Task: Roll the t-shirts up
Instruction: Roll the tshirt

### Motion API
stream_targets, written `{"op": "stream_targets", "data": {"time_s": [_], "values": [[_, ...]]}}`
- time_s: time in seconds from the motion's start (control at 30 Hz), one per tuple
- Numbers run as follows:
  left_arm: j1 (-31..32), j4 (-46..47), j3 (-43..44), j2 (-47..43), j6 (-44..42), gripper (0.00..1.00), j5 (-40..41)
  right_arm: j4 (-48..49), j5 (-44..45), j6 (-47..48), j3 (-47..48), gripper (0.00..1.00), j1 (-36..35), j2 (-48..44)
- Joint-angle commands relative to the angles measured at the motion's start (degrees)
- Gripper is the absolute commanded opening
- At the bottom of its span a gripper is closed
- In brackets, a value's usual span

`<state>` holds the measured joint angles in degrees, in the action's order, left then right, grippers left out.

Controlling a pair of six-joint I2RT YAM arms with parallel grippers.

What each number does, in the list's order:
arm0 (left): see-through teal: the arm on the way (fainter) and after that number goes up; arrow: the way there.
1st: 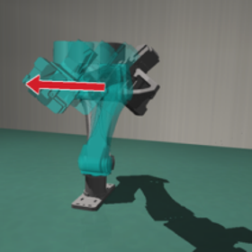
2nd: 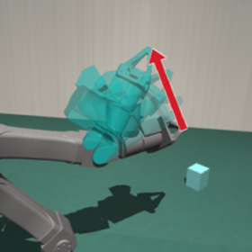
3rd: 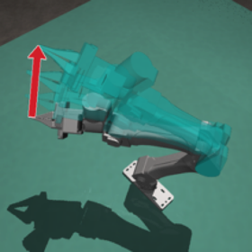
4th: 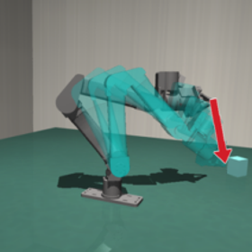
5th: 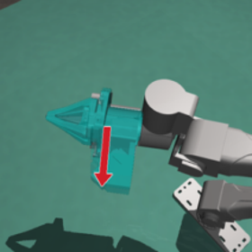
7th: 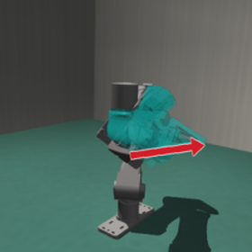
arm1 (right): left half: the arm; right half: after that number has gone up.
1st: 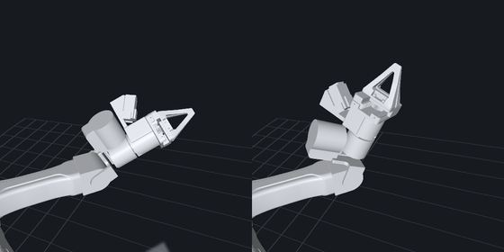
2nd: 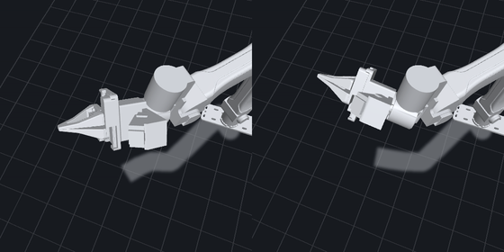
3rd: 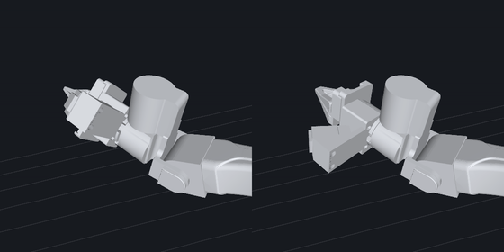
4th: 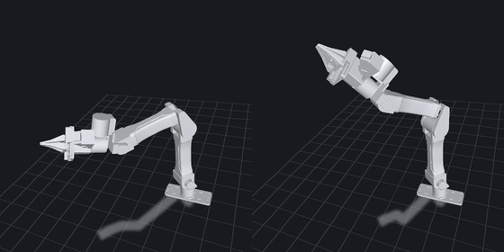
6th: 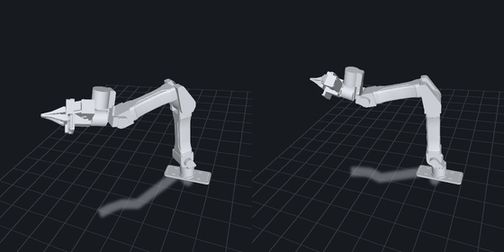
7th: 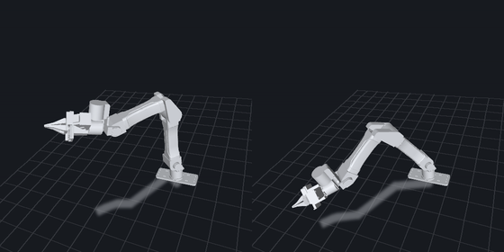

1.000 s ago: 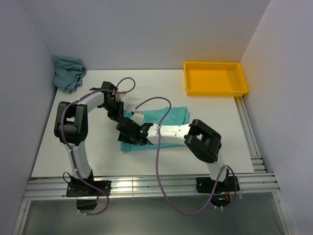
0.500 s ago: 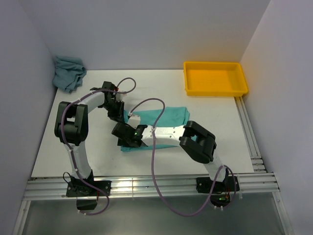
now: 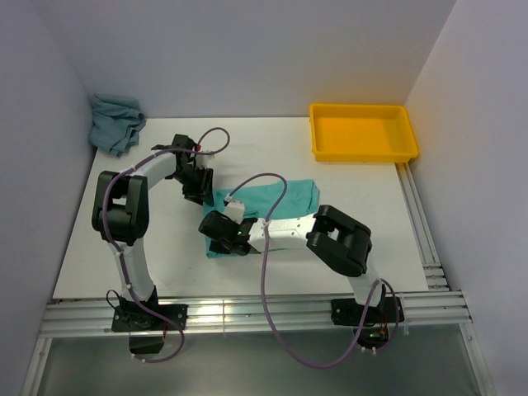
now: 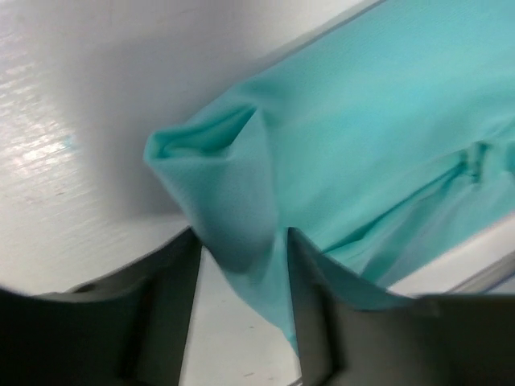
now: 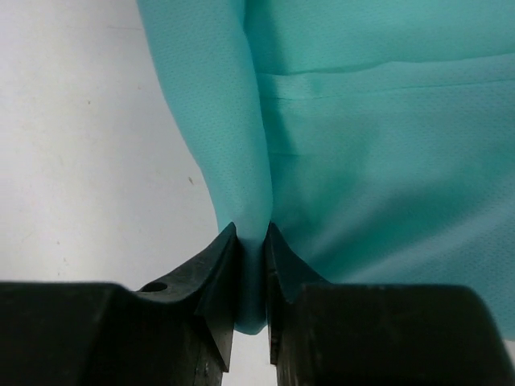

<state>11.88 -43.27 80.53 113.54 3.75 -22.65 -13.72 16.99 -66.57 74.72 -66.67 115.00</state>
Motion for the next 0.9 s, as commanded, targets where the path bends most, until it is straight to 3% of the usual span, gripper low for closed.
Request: {"op": "stream_targets", "data": {"time_s": [0.0, 0.17, 0.4, 0.57, 0.67, 0.87], "values": [[-0.19, -0.41, 4.1, -1.3, -1.2, 0.54, -6.06, 7.72, -3.1, -2.25, -6.06, 0.21, 0.75, -5.21], [-2.03, -1.47, 6.48, -2.62, -1.73, 0.65, -12.48, 24.3, -8.9, -5.58, -17.47, 0.15, 3.13, -7.95], [-6.51, -4.46, 5.17, -4.37, -6.73, 0.65, -19.61, 47.18, -16.46, -12.62, -30.06, 0.12, 7.26, -7.78], [-7.75, -4.11, -1.68, -5.69, -11.3, 0.65, -20.85, 60.52, -20.33, -17.54, -33.93, 0.11, 9.02, -3.91], [-7.75, -1.05, -6.17, -5.0, -10.7, 0.65, -21.03, 67.21, -21.65, -20.18, -35.16, 0.1, 9.54, -1.19], [-7.22, 4.14, -9.34, -1.83, -7.01, 0.62, -21.9, 71.36, -22.27, -22.2, -35.6, 0.1, 9.55, 1.37]]}}
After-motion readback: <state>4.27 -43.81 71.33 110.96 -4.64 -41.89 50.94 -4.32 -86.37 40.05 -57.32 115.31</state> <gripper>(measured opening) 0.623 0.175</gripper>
